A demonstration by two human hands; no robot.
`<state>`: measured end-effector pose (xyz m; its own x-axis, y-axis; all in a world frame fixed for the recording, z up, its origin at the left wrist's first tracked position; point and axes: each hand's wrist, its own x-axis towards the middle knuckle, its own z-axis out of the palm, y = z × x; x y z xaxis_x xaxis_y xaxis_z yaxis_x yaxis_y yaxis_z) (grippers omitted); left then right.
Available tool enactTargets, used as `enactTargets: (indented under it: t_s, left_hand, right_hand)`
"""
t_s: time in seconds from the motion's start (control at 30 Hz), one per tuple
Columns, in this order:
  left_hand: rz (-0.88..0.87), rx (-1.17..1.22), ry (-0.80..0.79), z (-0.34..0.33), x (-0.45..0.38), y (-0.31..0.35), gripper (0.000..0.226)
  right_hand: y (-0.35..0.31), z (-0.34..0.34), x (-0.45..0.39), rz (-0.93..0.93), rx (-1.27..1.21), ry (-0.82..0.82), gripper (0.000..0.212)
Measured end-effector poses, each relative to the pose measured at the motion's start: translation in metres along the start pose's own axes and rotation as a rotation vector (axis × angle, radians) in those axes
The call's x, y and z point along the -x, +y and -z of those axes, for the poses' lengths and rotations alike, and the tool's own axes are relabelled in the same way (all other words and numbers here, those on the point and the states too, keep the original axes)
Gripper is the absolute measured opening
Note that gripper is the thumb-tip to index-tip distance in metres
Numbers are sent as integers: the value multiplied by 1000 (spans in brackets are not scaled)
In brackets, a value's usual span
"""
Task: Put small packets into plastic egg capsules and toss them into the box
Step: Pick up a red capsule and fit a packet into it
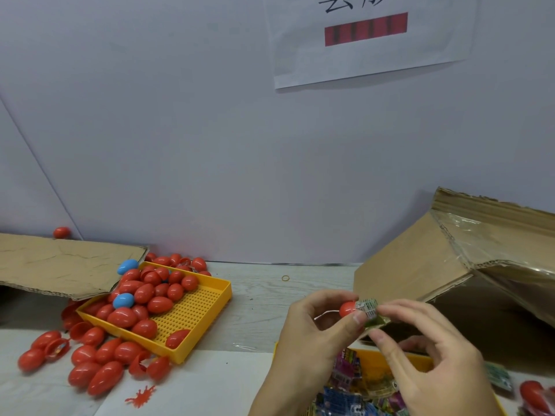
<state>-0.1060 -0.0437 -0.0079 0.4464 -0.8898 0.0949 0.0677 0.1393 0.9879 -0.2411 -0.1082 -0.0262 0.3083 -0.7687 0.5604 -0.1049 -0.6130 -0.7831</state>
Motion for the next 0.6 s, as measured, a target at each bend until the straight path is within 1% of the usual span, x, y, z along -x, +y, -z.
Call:
enactTargets:
  t_s: [0.07,0.13,0.23,0.27,0.33,0.4,0.43,0.47,0.6]
  left_hand:
    - [-7,-37,-15,1,0,0,22]
    - [-18,-89,-40,1,1,1,22]
    - [-34,-155,-70,0,1,1,23]
    - [-40,-169,-78,0,1,0,23]
    - [-45,-192,-85,-1,1,0,23]
    - [-45,-204,-86,-1,0,0,24]
    - [-43,-206,-83,-1,0,0,26]
    - [-41,-210,-79,-1,0,0,27]
    - [-50,-253,-56,0,0,1,32]
  right_hand:
    - [-1,0,0,-36,-58,20,22]
    - [-3,0,-1,-93,-114,7,15]
    - [-3,1,-2,-180,-175,-9,20]
    - [-2,1,-2,-217,-196,5,17]
    - [-1,3,-4,-289,-240,8,4]
    - [3,5,-5,-314,-266,17,17]
    - [5,7,-6,-328,-279,19,20]
    - [3,8,-7,-349,-284,23,21]
    - [-1,9,-8,-420,-300,33,13]
